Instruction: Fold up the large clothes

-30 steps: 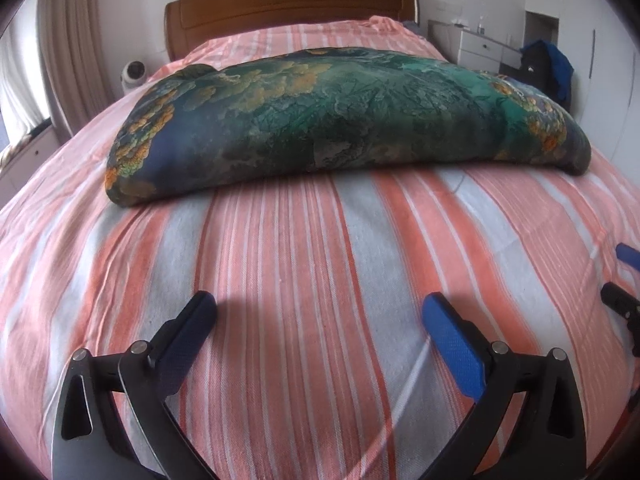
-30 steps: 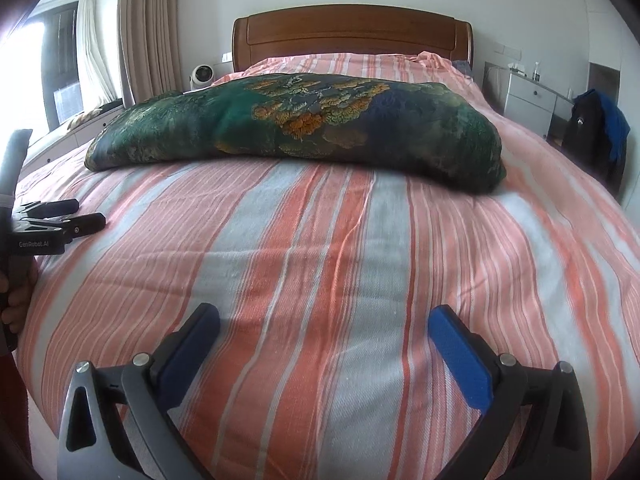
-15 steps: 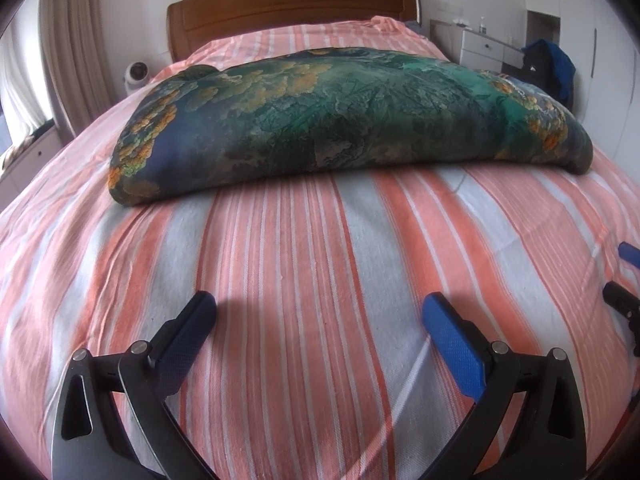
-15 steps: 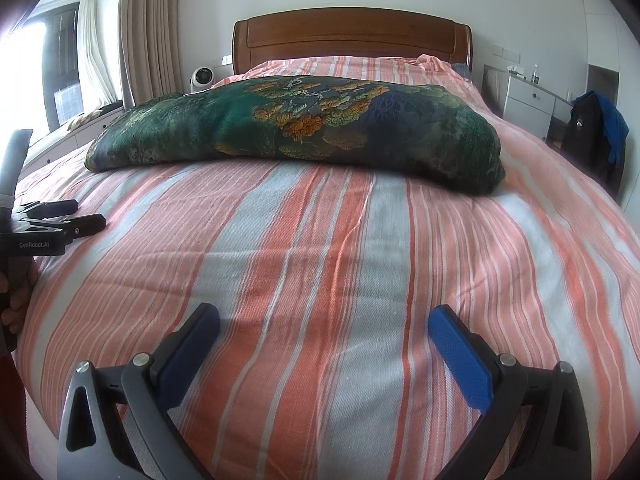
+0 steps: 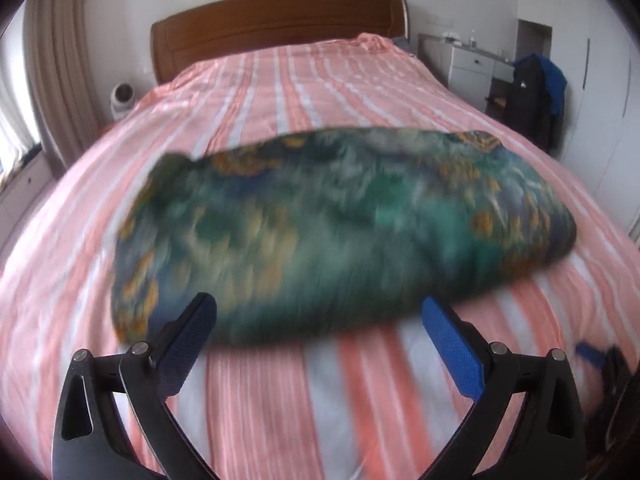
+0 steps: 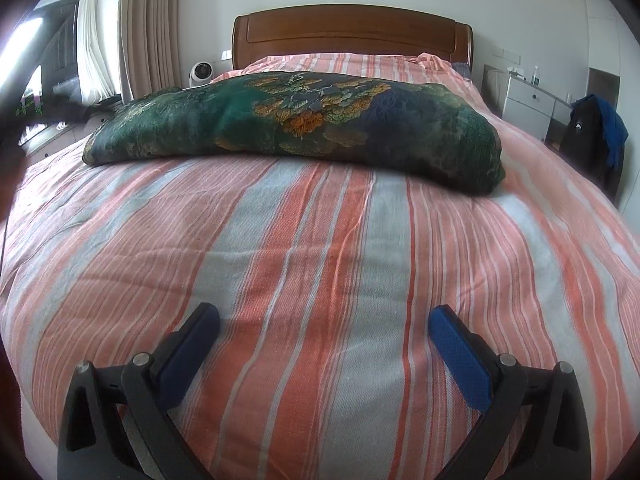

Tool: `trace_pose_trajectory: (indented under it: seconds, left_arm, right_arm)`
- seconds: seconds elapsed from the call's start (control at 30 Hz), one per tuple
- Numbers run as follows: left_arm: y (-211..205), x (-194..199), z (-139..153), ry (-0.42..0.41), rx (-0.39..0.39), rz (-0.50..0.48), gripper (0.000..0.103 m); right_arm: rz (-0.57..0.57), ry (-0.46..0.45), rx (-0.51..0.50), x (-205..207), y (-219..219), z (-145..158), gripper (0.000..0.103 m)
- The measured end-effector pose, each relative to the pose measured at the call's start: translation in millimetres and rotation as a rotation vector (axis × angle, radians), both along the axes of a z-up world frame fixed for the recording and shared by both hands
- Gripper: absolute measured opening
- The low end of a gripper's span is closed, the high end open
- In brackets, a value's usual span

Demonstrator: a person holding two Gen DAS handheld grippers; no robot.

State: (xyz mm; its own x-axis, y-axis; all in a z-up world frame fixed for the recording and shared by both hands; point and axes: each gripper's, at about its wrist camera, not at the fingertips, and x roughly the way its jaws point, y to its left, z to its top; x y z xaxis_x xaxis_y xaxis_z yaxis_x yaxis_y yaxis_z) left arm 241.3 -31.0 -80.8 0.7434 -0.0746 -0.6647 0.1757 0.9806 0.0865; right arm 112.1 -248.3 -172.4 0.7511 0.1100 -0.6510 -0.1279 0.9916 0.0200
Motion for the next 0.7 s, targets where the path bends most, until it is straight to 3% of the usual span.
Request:
trace_pose_trajectory:
  seconds: [0.1,0.17,0.27,0.37,0.4,0.53,0.63,0.7]
  left_arm:
    - [-28.1,38.9,-10.6,0.021,0.117,-0.013,0.102]
    - [-43.2,52.3,-37.3,0.066,0.206,-0.027,0.102]
    - [-53.4,37.0,-66.4,0.058,0.297,-0.075,0.102]
    - [-51.0,12.7,-66.2,0.087,0.311,-0.168,0.102]
    - [-48.9,7.8,-63.5,0.083,0.316,-0.184,0.102]
    - [-44.3,0.7,-32.4,0.075,0.275,-0.223,0.102]
    - [-45.2,8.2,4.0,0.072,0.185,-0.228,0.102]
    - [-54.2,11.7,29.0,0.054,0.153,-0.240,0.102]
  right_arm:
    - [0.000,0.003,0.000,-0.2,-0.5,0.4,0.103]
    - [0.000,0.003,0.000,-0.4,-1.0,0.9,0.103]
    - [0.003,0.017,0.000,0.1,-1.4,2.7,0.103]
    - [0.008,0.062,0.033,-1.9,-8.9,14.7,0.102]
    - [-0.005,0.044,0.084,-3.7,-17.2,22.3,0.102]
    - [-0.189,-0.072,0.477,19.1,-88.2,49.9,0.103]
    - [-0.356,-0.029,0.801,69.3,-144.7,34.9,0.103]
    - [-0.443,0.042,0.949,105.6,-168.1,12.1,0.101]
